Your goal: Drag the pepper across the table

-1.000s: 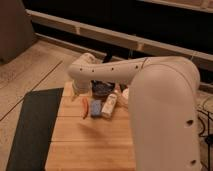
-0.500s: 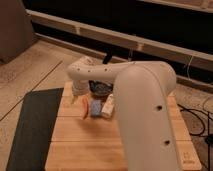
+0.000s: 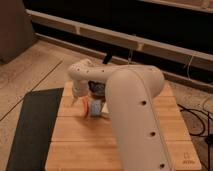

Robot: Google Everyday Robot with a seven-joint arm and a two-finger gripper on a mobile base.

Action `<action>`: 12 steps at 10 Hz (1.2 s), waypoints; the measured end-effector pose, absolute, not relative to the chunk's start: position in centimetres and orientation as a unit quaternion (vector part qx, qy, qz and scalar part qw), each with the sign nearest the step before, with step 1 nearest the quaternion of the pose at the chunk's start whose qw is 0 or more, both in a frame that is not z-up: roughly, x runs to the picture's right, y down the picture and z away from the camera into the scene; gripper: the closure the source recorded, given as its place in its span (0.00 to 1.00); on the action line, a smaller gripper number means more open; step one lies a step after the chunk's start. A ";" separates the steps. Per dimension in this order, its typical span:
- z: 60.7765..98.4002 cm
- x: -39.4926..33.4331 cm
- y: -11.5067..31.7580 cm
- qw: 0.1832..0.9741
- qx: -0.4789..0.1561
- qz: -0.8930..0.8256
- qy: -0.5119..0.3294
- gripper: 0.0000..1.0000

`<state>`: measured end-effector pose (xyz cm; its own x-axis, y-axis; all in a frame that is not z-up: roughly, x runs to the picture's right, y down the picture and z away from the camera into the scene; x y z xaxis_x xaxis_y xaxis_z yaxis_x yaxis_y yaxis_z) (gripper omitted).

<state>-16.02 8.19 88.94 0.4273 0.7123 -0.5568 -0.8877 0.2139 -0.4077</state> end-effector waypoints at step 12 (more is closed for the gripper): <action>92.5 -15.2 10.0 0.753 -0.382 0.512 0.159 0.47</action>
<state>-15.23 10.04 92.49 0.4244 0.6496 -0.6308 -0.8927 0.1833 -0.4118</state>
